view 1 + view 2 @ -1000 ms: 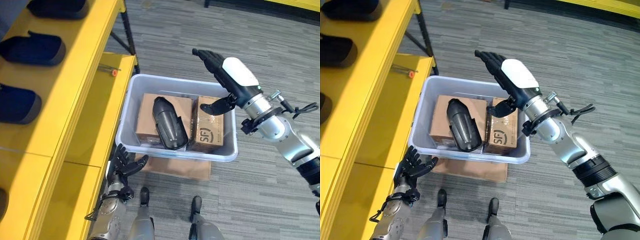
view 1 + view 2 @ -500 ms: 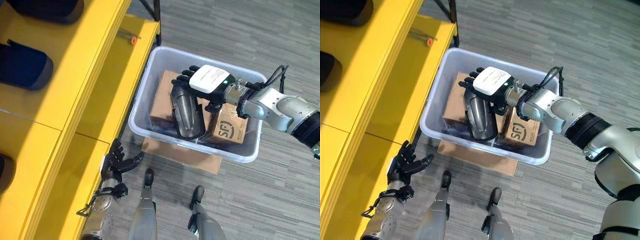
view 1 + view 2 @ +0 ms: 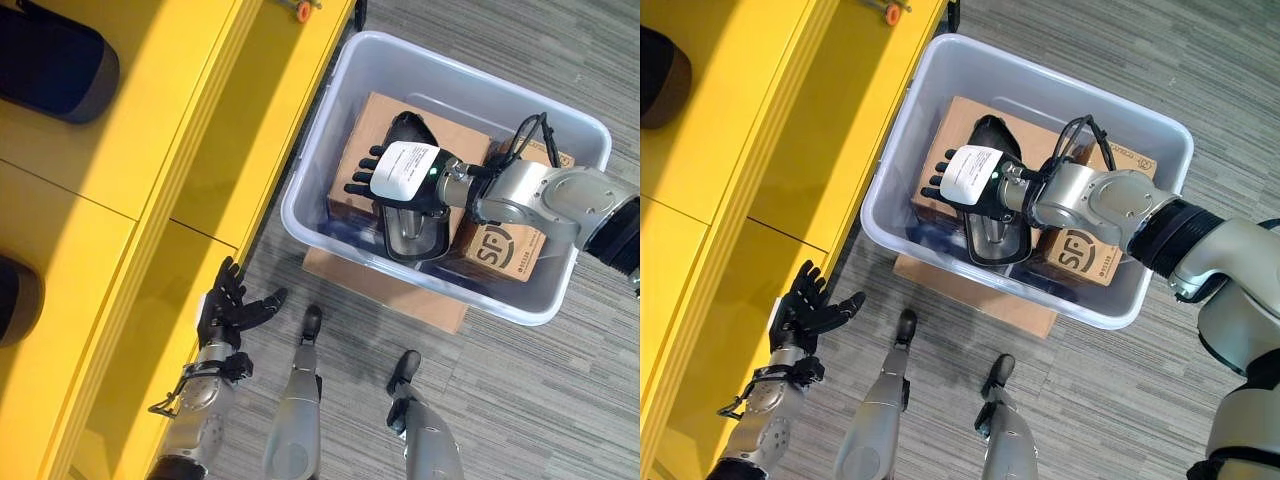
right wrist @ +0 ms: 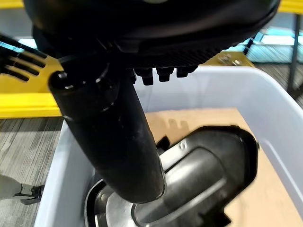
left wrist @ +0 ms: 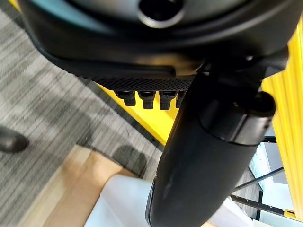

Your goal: Move parts from the plastic box to the shelf.

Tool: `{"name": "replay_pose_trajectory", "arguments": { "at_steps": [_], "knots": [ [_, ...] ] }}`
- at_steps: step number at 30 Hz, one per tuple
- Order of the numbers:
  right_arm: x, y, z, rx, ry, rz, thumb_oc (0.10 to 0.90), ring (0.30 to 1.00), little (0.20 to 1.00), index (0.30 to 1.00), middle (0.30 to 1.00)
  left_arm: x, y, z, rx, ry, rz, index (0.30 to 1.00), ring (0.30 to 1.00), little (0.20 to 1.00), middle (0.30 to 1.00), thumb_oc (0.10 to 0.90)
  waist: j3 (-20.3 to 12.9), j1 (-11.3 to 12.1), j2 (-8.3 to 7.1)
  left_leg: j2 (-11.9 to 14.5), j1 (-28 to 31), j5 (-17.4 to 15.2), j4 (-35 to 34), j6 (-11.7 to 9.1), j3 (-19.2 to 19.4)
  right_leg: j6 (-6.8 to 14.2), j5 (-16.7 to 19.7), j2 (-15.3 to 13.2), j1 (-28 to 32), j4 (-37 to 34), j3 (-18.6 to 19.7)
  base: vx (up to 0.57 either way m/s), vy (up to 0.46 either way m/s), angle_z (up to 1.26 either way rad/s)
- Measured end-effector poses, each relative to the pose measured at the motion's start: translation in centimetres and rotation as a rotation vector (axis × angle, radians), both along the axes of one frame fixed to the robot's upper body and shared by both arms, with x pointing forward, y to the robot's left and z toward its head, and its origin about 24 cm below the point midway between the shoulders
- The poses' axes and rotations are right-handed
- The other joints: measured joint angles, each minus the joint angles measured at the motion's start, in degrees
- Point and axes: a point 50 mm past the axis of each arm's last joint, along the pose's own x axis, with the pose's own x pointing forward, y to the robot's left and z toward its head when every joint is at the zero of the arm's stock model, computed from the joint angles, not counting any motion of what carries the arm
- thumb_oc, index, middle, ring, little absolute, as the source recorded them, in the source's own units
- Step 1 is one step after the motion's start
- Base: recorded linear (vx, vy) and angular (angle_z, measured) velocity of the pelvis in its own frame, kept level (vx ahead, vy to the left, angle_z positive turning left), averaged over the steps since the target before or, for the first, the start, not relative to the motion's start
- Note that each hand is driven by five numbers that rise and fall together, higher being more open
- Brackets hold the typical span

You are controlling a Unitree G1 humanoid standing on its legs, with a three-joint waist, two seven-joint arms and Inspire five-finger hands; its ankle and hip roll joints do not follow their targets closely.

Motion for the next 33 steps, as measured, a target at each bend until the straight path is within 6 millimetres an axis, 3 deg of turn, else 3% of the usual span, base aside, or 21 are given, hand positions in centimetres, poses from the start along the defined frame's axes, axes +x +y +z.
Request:
{"name": "replay_pose_trajectory", "arguments": {
  "at_steps": [7, 13, 24, 28, 33],
  "knots": [
    [-0.1, -0.8, 1.0, -0.041, -0.043, -0.017, 0.900, 1.000, 1.000, 1.000, 1.000, 0.0, 0.5, 1.0, 0.039, -0.025, -0.015, 1.000, 1.000, 1.000, 1.000, 0.900, 0.6, 0.1, -1.13, -0.9, -3.0, 0.1, 2.0, -0.2, -1.8, -0.7, -5.2, -2.3, -6.0, 10.8, 0.0, 0.00, -0.023, 0.14],
    [0.0, -1.6, 0.9, -0.085, -0.054, -0.035, 0.900, 1.000, 1.000, 1.000, 1.000, 0.1, 0.6, 1.3, 0.047, -0.036, -0.020, 1.000, 1.000, 1.000, 1.000, 0.900, 0.8, 0.1, -1.49, -1.0, -5.4, 0.8, 2.7, -0.5, -2.7, -1.9, -7.5, -3.0, -10.0, 16.2, 0.0, 0.00, -0.027, 0.08],
    [1.3, -4.5, 0.6, -0.117, -0.077, -0.160, 0.900, 1.000, 1.000, 1.000, 1.000, 0.0, 0.1, 1.5, 0.059, -0.038, -0.053, 1.000, 1.000, 1.000, 1.000, 0.900, 0.8, 1.4, -1.26, -1.2, -9.8, 2.6, 2.7, -0.2, -4.1, -4.2, -11.0, -4.6, -17.5, 24.9, 0.0, 0.01, -0.010, 0.07],
    [1.7, -5.0, 1.0, -0.113, -0.128, -0.169, 0.900, 1.000, 1.000, 1.000, 1.000, -0.3, 0.2, 1.6, 0.064, -0.041, -0.057, 1.000, 1.000, 1.000, 1.000, 0.900, 0.7, 1.9, -0.90, -1.7, -12.1, 2.6, 2.6, 1.1, -4.6, -4.9, -12.7, -5.5, -20.6, 27.9, 0.0, 0.05, -0.014, 0.13],
    [2.2, -6.0, 1.3, -0.111, -0.178, -0.190, 0.900, 1.000, 1.000, 1.000, 1.000, -0.4, -0.1, 1.8, 0.060, -0.055, -0.070, 1.000, 1.000, 1.000, 1.000, 0.900, 0.8, 3.2, -0.12, -2.0, -14.3, 3.7, 2.6, 0.3, -5.1, -5.6, -13.4, -6.1, -23.4, 29.9, 0.0, 0.02, 0.010, 0.08]
  ]
}}
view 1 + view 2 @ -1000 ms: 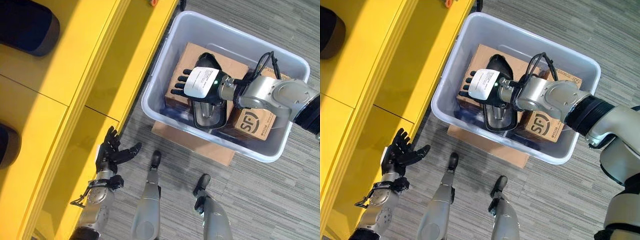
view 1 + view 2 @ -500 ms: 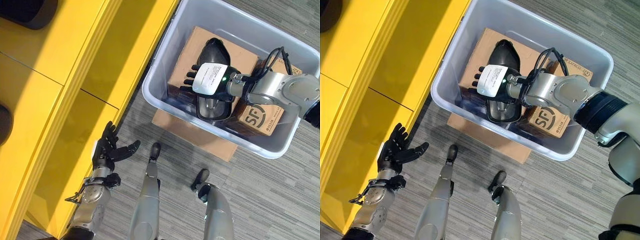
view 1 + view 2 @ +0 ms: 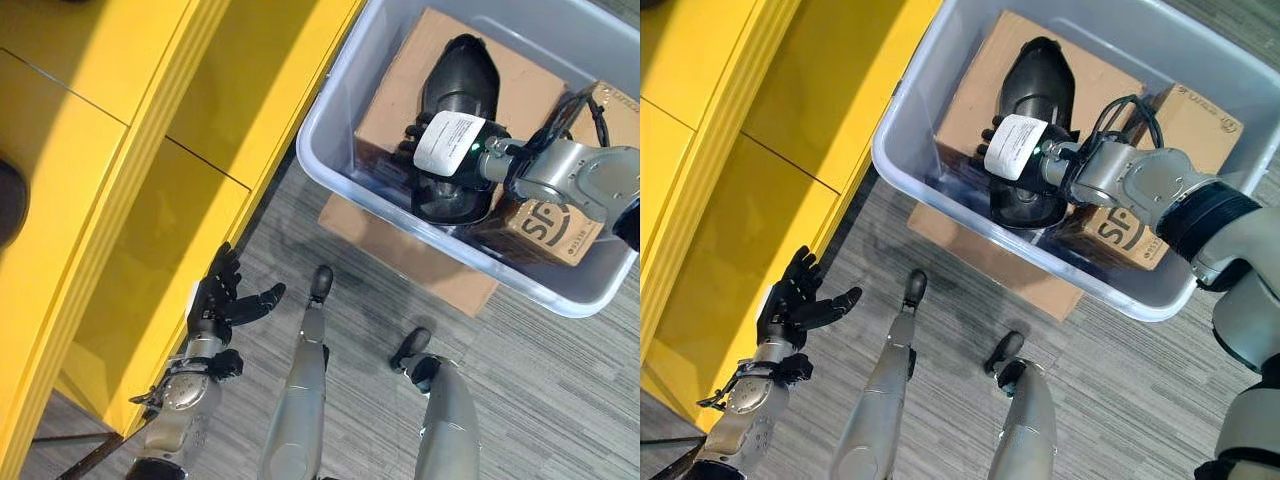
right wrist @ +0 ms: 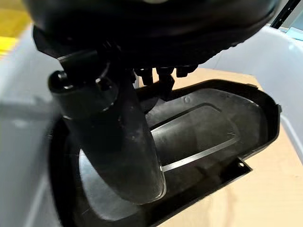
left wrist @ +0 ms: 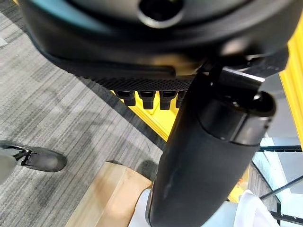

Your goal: Move parts from the plastic box to the shelf.

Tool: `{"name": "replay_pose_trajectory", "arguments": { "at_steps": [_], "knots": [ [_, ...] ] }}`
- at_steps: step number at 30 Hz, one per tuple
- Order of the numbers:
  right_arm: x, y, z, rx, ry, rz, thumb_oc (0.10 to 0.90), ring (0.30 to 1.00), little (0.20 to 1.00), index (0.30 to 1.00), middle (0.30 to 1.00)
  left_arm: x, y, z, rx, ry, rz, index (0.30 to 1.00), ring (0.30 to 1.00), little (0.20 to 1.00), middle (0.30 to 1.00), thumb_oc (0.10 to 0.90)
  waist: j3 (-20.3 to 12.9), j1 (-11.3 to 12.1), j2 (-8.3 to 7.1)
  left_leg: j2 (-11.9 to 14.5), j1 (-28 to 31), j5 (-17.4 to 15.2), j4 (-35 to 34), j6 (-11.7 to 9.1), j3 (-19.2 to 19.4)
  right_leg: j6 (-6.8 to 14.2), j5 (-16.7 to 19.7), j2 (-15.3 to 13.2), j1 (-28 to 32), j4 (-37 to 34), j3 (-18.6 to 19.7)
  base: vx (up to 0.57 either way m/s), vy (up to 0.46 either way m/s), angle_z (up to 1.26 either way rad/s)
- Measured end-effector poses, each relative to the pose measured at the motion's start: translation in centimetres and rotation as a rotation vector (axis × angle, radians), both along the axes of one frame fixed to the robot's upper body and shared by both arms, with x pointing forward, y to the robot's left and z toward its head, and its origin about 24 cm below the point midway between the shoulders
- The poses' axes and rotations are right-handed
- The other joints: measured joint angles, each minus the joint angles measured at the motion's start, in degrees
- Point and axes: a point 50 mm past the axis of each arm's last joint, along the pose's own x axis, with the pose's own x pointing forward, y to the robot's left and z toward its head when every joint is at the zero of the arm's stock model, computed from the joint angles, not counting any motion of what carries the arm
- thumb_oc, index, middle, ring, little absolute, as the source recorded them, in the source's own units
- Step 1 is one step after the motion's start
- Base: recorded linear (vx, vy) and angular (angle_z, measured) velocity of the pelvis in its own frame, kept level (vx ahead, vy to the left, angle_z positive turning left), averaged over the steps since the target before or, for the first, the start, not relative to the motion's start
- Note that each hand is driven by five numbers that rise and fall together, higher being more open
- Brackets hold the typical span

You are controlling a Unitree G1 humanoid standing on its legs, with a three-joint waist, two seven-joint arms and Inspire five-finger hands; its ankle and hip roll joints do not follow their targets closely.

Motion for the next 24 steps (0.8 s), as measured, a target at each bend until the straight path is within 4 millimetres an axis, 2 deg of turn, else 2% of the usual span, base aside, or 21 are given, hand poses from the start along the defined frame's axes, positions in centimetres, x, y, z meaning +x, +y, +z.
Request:
{"name": "replay_pose_trajectory", "arguments": {
  "at_steps": [6, 14, 17, 19, 21, 24],
  "knots": [
    [0.5, -0.6, 0.4, 0.023, -0.046, -0.030, 0.900, 1.000, 1.000, 1.000, 1.000, 0.0, -0.1, 0.2, -0.003, -0.010, -0.004, 1.000, 1.000, 1.000, 1.000, 0.900, 0.0, 0.1, 1.80, -0.8, -0.9, 0.4, 0.0, -0.5, -0.6, 0.2, -0.5, -0.7, -1.1, 1.3, 0.1, 0.02, 0.008, 0.08],
    [0.9, -1.1, 1.7, 0.070, -0.114, -0.057, 0.900, 1.000, 1.000, 1.000, 1.000, 0.1, -0.3, 0.5, -0.008, -0.028, -0.008, 1.000, 1.000, 1.000, 1.000, 0.900, -0.1, 0.5, 2.30, -0.9, -2.0, 0.4, -0.1, -0.5, -0.9, 0.1, -0.6, -1.1, -2.5, 2.0, 0.1, 0.00, 0.000, 0.00],
    [1.0, -1.9, 2.6, 0.097, -0.147, -0.087, 0.900, 1.000, 1.000, 1.000, 1.000, 0.2, -0.5, 0.5, -0.015, -0.032, -0.010, 1.000, 1.000, 1.000, 1.000, 0.900, 0.0, 0.7, 3.31, -1.0, -2.3, 0.6, 0.0, -0.4, -1.1, 0.1, -0.6, -1.2, -2.6, 2.1, -0.1, 0.00, 0.010, 0.04],
    [1.1, -2.8, 3.6, 0.132, -0.198, -0.130, 0.900, 1.000, 1.000, 1.000, 1.000, 0.2, -0.8, 0.3, -0.036, -0.033, -0.007, 1.000, 1.000, 1.000, 1.000, 0.900, -0.1, 1.0, 5.00, -1.4, -2.5, 1.1, 0.0, -0.3, -1.5, 0.1, -0.6, -1.5, -2.7, 2.3, -0.1, 0.00, 0.032, 0.10],
    [1.2, -3.2, 4.2, 0.164, -0.228, -0.150, 0.900, 1.000, 1.000, 1.000, 1.000, 0.2, -1.4, 0.2, -0.058, -0.034, -0.011, 1.000, 1.000, 1.000, 1.000, 0.900, -0.1, 1.0, 5.93, -1.7, -2.5, 1.2, -0.1, -0.3, -1.8, 0.1, -0.6, -1.7, -2.7, 2.6, -0.2, 0.00, 0.035, 0.07],
    [1.4, -3.6, 4.4, 0.214, -0.242, -0.168, 0.900, 1.000, 1.000, 1.000, 1.000, 0.2, -1.5, 0.2, -0.058, -0.034, -0.015, 1.000, 1.000, 1.000, 1.000, 0.900, -0.1, 1.0, 6.06, -1.7, -2.6, 1.4, 0.0, -0.5, -1.9, 0.1, -0.6, -1.9, -2.7, 2.6, -0.2, 0.00, 0.043, 0.02]
  ]
}}
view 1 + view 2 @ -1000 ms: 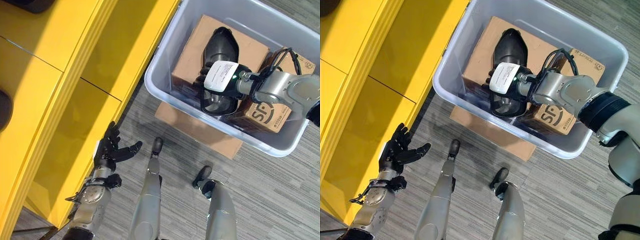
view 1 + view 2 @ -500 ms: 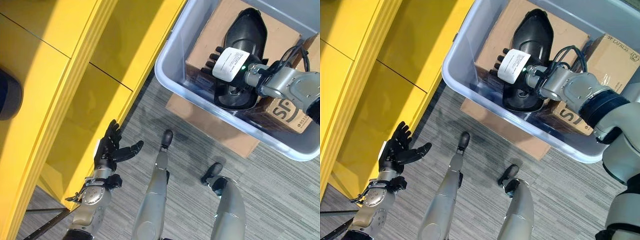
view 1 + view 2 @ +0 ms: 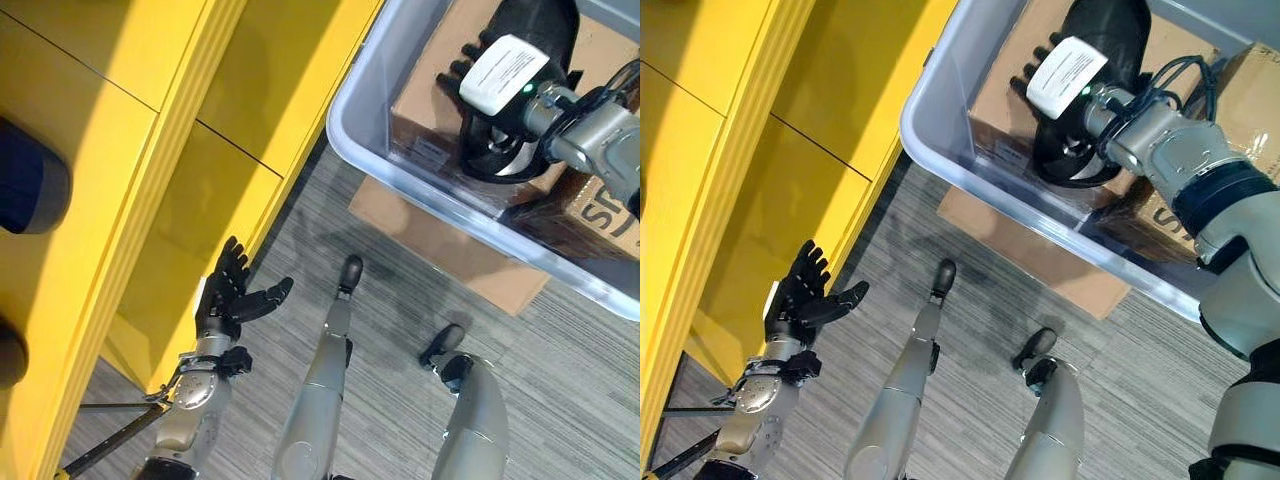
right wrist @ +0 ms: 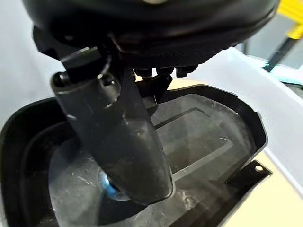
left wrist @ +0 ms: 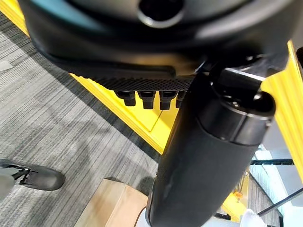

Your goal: Move parts from the plastic box to the shelf.

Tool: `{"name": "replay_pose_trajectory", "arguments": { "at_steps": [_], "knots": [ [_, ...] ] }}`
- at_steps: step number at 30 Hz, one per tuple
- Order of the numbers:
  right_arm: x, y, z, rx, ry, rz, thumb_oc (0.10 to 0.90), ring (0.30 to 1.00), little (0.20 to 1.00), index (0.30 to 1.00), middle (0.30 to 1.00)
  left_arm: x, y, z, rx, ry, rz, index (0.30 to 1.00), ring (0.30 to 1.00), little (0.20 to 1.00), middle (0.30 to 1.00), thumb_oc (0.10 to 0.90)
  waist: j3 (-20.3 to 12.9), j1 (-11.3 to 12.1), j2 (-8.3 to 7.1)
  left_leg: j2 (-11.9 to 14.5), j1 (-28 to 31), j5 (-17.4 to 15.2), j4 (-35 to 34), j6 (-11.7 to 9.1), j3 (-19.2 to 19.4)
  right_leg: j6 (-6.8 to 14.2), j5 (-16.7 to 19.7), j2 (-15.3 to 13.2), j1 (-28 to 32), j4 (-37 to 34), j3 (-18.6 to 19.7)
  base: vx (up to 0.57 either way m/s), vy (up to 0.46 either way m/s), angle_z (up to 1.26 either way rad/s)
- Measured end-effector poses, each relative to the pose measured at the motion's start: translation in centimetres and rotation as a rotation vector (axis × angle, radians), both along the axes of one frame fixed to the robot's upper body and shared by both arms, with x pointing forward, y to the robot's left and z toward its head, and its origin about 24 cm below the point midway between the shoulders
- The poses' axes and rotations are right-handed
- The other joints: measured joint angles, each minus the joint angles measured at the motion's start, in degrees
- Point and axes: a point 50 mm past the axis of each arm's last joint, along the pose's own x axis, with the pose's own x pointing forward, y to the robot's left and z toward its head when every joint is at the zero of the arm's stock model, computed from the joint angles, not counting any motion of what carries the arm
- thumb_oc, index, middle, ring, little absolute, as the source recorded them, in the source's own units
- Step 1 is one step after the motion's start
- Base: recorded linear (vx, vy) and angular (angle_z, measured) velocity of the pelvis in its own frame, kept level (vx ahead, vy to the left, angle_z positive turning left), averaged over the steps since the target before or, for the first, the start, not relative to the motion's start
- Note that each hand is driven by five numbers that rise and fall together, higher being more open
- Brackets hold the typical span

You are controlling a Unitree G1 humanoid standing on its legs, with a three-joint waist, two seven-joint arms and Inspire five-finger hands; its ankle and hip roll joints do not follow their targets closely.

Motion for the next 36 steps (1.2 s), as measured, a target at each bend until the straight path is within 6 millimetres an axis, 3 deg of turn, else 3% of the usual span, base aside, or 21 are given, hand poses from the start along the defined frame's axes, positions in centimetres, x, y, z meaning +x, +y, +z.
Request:
{"name": "replay_pose_trajectory", "arguments": {
  "at_steps": [9, 16, 20, 24, 28, 32, 36],
  "knots": [
    [0.1, -1.9, 2.8, 0.354, -0.188, -0.066, 0.900, 1.000, 1.000, 1.000, 1.000, 0.1, 0.0, 0.2, 0.001, -0.012, 0.000, 1.000, 1.000, 1.000, 1.000, 0.900, 0.1, 0.0, 0.12, -0.2, 0.0, 0.2, 0.0, -0.2, 0.0, 0.0, 0.0, -0.2, 0.0, 0.0, 0.0, 0.00, 0.041, 0.01],
    [0.2, -1.5, 3.3, 0.538, -0.234, -0.035, 0.900, 1.000, 1.000, 1.000, 1.000, 0.1, -0.1, 0.3, -0.001, -0.014, 0.011, 1.000, 1.000, 1.000, 1.000, 0.900, 0.1, -0.1, 0.12, -0.2, 0.0, 0.5, 0.1, -0.6, 0.0, 0.0, 0.0, 0.0, 0.0, 0.1, 0.0, 0.00, 0.014, 0.00],
    [0.7, 0.4, 3.1, 0.587, -0.228, 0.027, 0.900, 1.000, 1.000, 1.000, 1.000, 0.2, -0.2, 0.4, -0.001, -0.015, 0.011, 1.000, 1.000, 1.000, 1.000, 0.900, 0.1, -0.4, 0.12, -0.2, 0.1, 0.7, 0.2, -0.9, 0.0, 0.1, 0.1, 0.0, 0.0, 0.0, 0.0, 0.00, 0.008, 0.00],
    [0.4, 3.8, 3.5, 0.574, -0.200, 0.174, 0.900, 1.000, 1.000, 1.000, 1.000, 0.3, -0.2, 0.5, -0.004, -0.018, 0.022, 1.000, 1.000, 1.000, 1.000, 0.900, 0.1, -1.4, 0.11, -0.1, 0.6, 0.9, 0.2, -1.1, 0.0, 0.2, 0.4, 0.2, 0.7, 0.0, 0.1, -0.02, 0.009, 0.00],
    [-0.6, 5.6, 4.0, 0.514, -0.189, 0.286, 0.900, 1.000, 1.000, 1.000, 1.000, 0.4, -0.2, 0.6, -0.012, -0.027, 0.023, 1.000, 1.000, 1.000, 1.000, 0.900, 0.1, -1.9, 0.11, 0.1, 1.1, 1.1, 0.4, -1.1, 0.0, 0.3, 1.0, 0.6, 1.5, -0.6, 0.2, -0.06, 0.017, -0.01],
    [-2.7, 8.0, 4.4, 0.378, -0.161, 0.444, 0.900, 1.000, 1.000, 1.000, 1.000, 0.3, -0.1, 0.5, -0.011, -0.024, 0.029, 1.000, 1.000, 1.000, 1.000, 0.900, 0.1, -4.0, 0.01, 0.2, 1.0, 0.9, 0.0, -0.6, -0.1, 0.3, 1.6, 1.0, 1.5, -1.4, 0.3, -0.02, 0.000, -0.04],
    [-3.5, 8.6, 4.5, 0.350, -0.147, 0.498, 0.900, 1.000, 1.000, 1.000, 1.000, 0.2, 0.0, 0.4, -0.011, -0.019, 0.029, 1.000, 1.000, 1.000, 1.000, 0.900, 0.1, -5.0, -0.42, 1.0, 1.0, 0.9, 0.0, -0.5, 0.5, 0.2, 2.6, 1.9, 1.6, -2.8, 0.5, -0.02, 0.008, -0.12]
  ]
}}
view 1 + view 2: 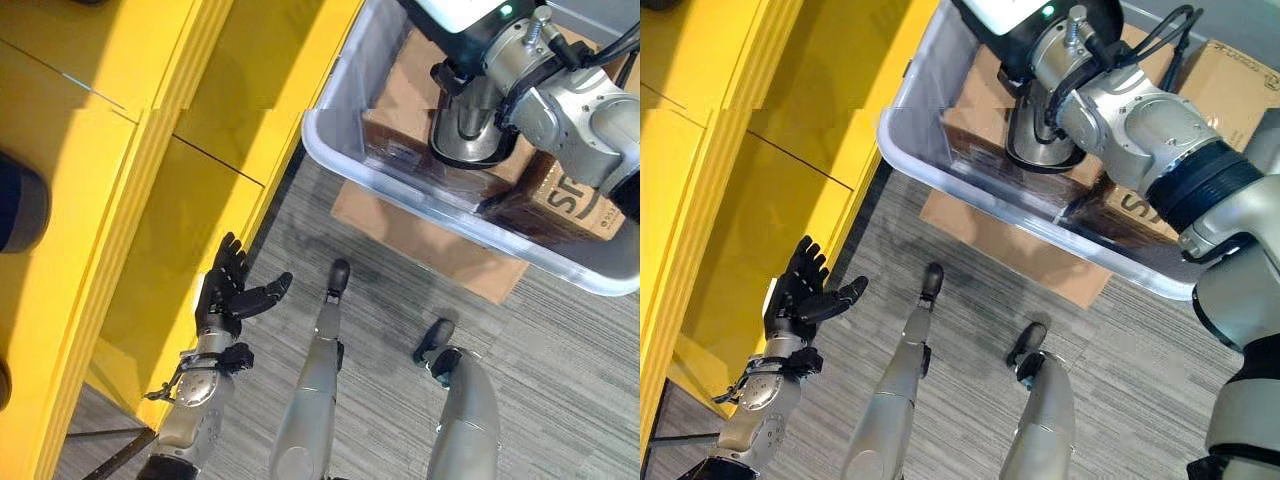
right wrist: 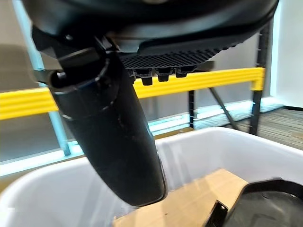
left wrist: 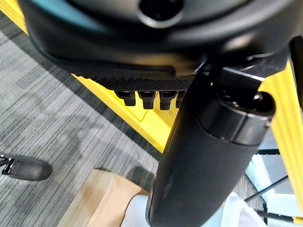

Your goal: Move parts from the plastic box to the shelf.

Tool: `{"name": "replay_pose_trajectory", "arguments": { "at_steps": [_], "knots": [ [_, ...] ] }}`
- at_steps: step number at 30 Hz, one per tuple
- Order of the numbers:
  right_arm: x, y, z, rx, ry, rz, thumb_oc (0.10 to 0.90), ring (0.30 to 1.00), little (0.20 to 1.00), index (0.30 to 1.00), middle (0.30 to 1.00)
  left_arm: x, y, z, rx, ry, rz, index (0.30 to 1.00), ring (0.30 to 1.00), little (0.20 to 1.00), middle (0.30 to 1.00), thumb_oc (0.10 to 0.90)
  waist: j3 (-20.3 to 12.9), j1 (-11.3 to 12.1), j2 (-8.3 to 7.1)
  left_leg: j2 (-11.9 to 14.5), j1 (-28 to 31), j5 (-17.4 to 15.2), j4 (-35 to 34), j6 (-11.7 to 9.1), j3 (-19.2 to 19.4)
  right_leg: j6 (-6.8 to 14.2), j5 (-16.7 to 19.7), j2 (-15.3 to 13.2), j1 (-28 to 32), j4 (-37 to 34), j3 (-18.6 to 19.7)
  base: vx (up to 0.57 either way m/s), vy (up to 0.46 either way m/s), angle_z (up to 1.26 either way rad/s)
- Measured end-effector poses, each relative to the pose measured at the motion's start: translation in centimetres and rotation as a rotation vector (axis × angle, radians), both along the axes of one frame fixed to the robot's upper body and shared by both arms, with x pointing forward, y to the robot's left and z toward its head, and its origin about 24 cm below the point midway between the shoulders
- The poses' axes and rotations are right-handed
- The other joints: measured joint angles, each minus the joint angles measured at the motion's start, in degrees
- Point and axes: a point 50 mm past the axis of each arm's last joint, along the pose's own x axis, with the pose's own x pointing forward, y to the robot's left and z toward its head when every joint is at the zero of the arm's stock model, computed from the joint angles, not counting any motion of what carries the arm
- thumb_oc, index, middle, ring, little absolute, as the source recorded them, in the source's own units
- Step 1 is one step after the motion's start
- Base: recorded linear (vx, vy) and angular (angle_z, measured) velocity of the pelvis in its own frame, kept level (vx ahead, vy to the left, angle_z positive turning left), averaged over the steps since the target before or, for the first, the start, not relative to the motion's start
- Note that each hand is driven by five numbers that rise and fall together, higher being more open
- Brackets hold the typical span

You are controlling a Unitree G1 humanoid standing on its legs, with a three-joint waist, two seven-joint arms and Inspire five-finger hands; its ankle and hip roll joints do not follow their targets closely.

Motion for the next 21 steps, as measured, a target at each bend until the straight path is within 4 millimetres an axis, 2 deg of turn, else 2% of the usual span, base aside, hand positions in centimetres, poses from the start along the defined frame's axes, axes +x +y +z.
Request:
{"name": "replay_pose_trajectory", "arguments": {
  "at_steps": [11, 17, 19, 21],
  "knots": [
    [-1.7, -3.4, -0.1, -0.134, 0.006, -0.078, 0.900, 1.000, 1.000, 1.000, 1.000, -0.2, 0.4, 0.0, 0.001, -0.002, 0.017, 1.000, 1.000, 1.000, 1.000, 0.900, 0.7, -2.7, -1.67, 0.2, 0.3, -0.1, 0.2, 0.4, 1.6, 0.9, 1.8, 0.8, 0.6, -2.6, 1.1, -0.01, 0.003, -0.06],
    [-1.6, -3.6, -1.1, -0.278, 0.037, -0.106, 0.900, 1.000, 1.000, 1.000, 1.000, -0.3, 0.6, 0.0, 0.002, 0.001, 0.021, 1.000, 1.000, 1.000, 1.000, 0.900, 0.8, -3.1, -2.22, 0.8, 1.0, -0.3, 0.0, 0.6, 2.5, 0.9, 2.6, 1.6, 0.9, -3.5, 2.0, 0.00, -0.012, -0.10],
    [-1.5, -3.6, -1.5, -0.329, 0.043, -0.111, 0.900, 1.000, 1.000, 1.000, 1.000, -0.4, 0.7, 0.0, 0.008, 0.003, 0.021, 1.000, 1.000, 1.000, 1.000, 0.900, 0.8, -3.2, -2.76, 1.0, 1.1, -0.3, 0.1, 0.6, 2.5, 0.9, 2.6, 1.8, 1.0, -3.4, 2.0, 0.00, -0.015, -0.04],
    [-1.5, -3.6, -1.8, -0.380, 0.049, -0.128, 0.900, 1.000, 1.000, 1.000, 1.000, -0.5, 1.0, -0.1, 0.012, 0.008, 0.029, 1.000, 1.000, 1.000, 1.000, 0.900, 0.8, -3.5, -4.28, 1.4, 1.1, -0.3, 0.1, 0.7, 2.5, 0.8, 2.7, 2.2, 1.0, -3.5, 2.0, 0.00, -0.029, -0.05]
  ]
}}
